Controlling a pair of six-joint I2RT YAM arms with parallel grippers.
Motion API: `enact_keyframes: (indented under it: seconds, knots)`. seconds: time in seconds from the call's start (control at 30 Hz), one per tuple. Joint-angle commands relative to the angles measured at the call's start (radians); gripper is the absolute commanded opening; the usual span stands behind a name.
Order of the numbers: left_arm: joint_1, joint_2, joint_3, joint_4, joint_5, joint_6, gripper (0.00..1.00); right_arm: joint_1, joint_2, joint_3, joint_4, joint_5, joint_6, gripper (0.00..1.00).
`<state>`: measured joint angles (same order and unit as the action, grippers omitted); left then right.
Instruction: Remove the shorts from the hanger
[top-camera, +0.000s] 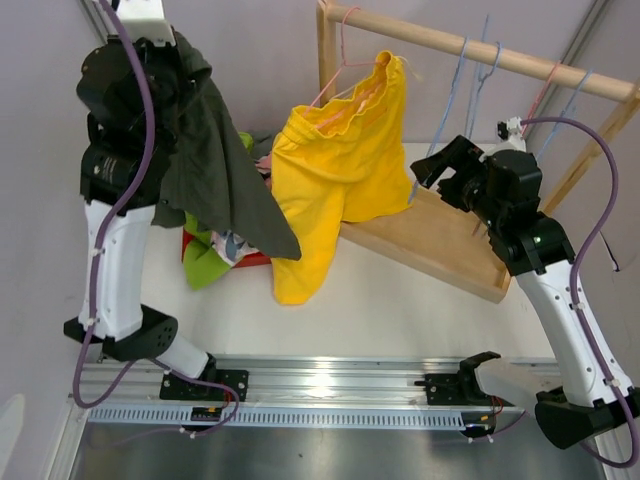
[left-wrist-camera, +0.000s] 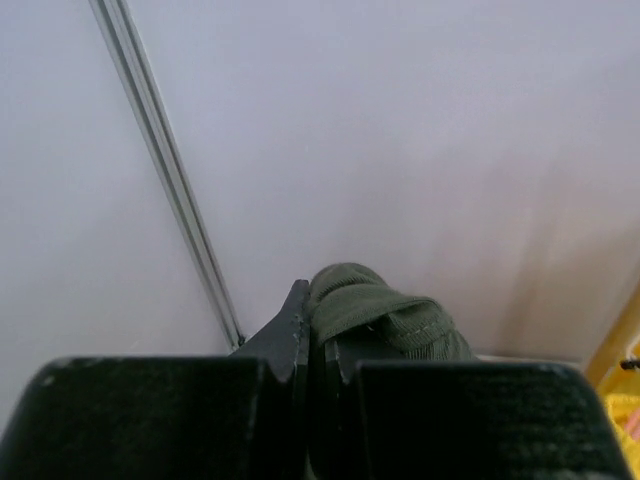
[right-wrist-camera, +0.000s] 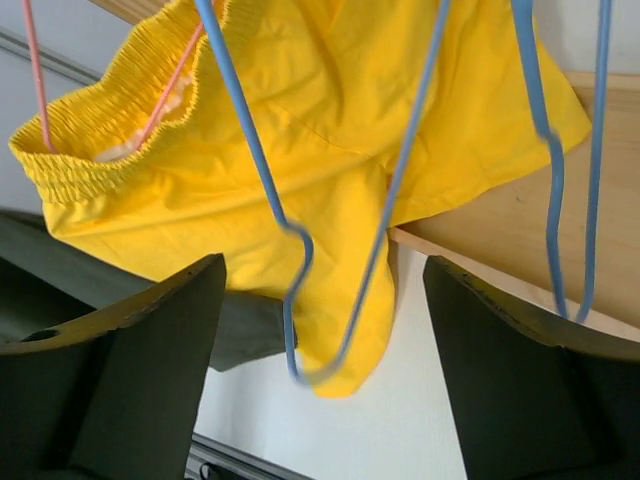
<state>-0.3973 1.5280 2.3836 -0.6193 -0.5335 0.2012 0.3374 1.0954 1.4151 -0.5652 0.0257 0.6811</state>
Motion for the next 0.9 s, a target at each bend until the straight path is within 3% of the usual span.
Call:
enact_keyframes:
  seconds: [0.0, 0.13, 0.3, 0.33, 0.4, 0.43, 0.6, 0.7, 0.87]
  knots:
    - [0.092, 0.069, 0.026, 0.118, 0.176, -0.091, 0.00, -0.012, -0.072, -0.008, 0.004, -0.015, -0.008, 0.90]
    - [0.144, 0.182, 0.002, 0.158, 0.242, -0.141, 0.02, -0.014, -0.107, 0.005, 0.011, -0.053, -0.026, 0.93]
    - [0.152, 0.271, -0.152, 0.279, 0.289, -0.157, 0.23, -0.006, -0.123, 0.042, 0.071, -0.147, -0.025, 0.93]
    - [0.158, 0.285, -0.165, 0.282, 0.308, -0.164, 0.50, 0.002, -0.123, 0.054, 0.099, -0.179, -0.022, 0.93]
    - [0.161, 0.323, -0.161, 0.244, 0.308, -0.193, 0.89, 0.014, -0.118, 0.067, 0.131, -0.210, -0.028, 0.93]
    - [0.161, 0.328, -0.158, 0.224, 0.297, -0.225, 0.99, 0.023, -0.114, 0.076, 0.158, -0.222, -0.028, 0.93]
    - [0.161, 0.232, -0.225, 0.162, 0.265, -0.302, 0.99, 0.116, 0.015, 0.244, 0.169, -0.230, -0.072, 0.93]
    - [0.160, 0.069, -0.427, 0.191, 0.271, -0.321, 0.99, 0.193, 0.122, 0.375, 0.159, -0.184, -0.112, 0.93]
    - [0.158, -0.251, -0.717, 0.230, 0.334, -0.318, 0.99, 0.221, 0.293, 0.527, 0.194, -0.167, -0.109, 0.92]
